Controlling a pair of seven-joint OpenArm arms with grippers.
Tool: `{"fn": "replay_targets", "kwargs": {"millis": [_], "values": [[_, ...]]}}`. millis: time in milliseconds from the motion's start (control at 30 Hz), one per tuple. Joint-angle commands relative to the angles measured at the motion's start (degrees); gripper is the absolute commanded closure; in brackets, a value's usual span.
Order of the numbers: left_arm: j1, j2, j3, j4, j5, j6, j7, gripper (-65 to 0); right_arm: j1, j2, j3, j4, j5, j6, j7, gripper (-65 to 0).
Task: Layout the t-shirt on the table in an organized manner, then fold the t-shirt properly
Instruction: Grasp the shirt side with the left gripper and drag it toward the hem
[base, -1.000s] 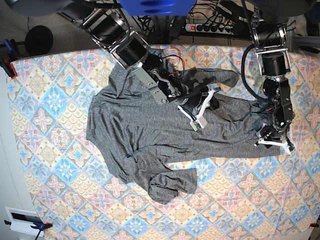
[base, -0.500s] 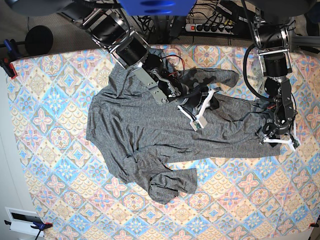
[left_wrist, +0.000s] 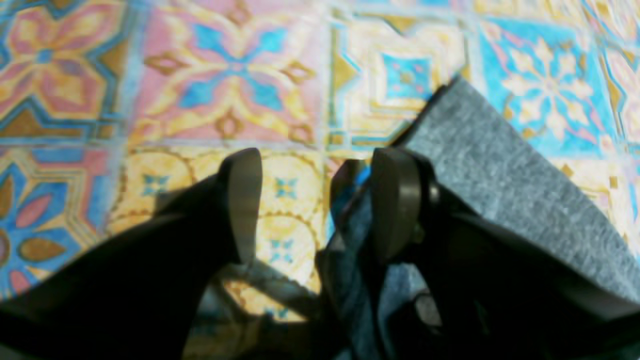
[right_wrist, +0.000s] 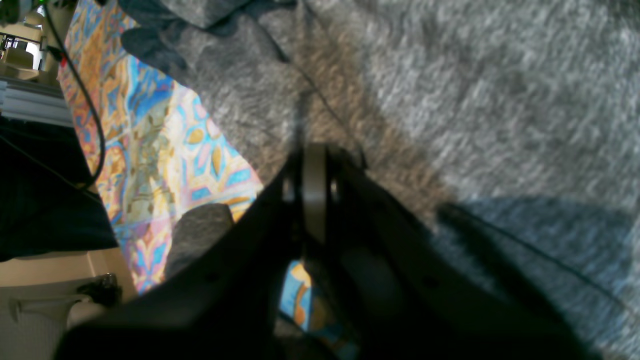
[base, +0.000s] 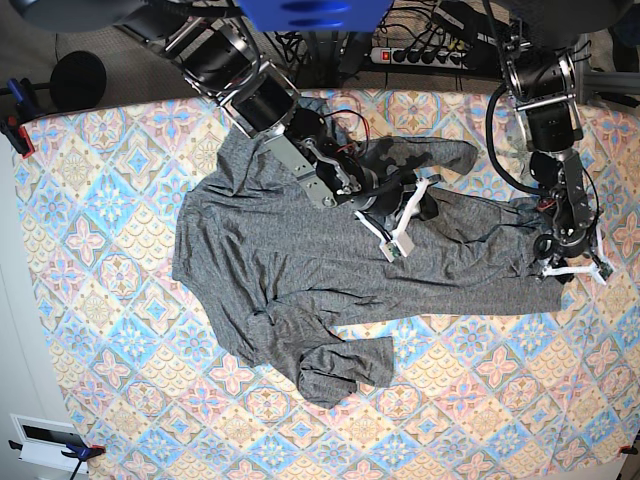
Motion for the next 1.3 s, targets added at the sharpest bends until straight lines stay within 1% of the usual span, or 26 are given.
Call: {"fn": "replay_targets", "kwargs": {"millis": [0,100,167,267,367,667,867,933,1033,1267], "values": [[-1.40,-0.48,-0.52,2.31,0.28,-0.51,-1.35,-34.1,-1.09,0.26,-0.40,-0.93,-2.31,-1.91,-7.06,-0.6],[-1.14,-0.30,-1.31,4.16,0.20,-0.69,-1.26,-34.1,-1.09,0.26,-0.40,-0.93,-2.40,-1.91,-7.06,-0.6],[-1.14,-0.30,-1.14,4.16,-1.91,-0.69,-1.26,-34.1,-1.09,0.26,-0.40,-0.93,-2.40,-1.91,-7.06,-0.6],[-1.32,-0.30,-0.96,4.16,-7.10,-0.78,-1.26,-34.1,-1.09,0.26,-0.40,-0.93,-2.40,-1.91,-7.06,-0.6],[-1.40,-0.30,-0.87,4.16,-9.47,-0.78,-1.26,-34.1,-1.09,0.26,-0.40,-0.93,-2.31,-1.91,-7.06,-0.6],[-5.10,-0.30,-0.87,3.19,-9.65,-0.78,-1.61,-34.1,-1.09,0.26,-0.40,-0.93,-2.31,-1.91,-7.06,-0.6],[-8.44,-0.30,-0.87,-3.66,-9.83,-0.78,-1.61,-34.1,-1.09,0.26,-0.40,-0.93,-2.31,-1.91,-7.06,-0.6],[-8.88,-0.22,-0.87,-5.07,-9.91,-0.78,-1.70,-34.1,-1.09,0.26,-0.31,-0.93,-2.31,-1.91,-6.98,-0.6],[-8.79,1.10,-0.87,-5.07,-9.65,-0.78,-1.70,-34.1,-1.09,0.26,-0.31,-0.93,-2.31,-1.91,-6.98,-0.6],[-8.79,1.37,-0.87,-5.07,-9.83,-0.78,-1.70,-33.6,-1.09,0.26,-0.31,-0.93,-2.31,-1.91,-6.98,-0.6]]}}
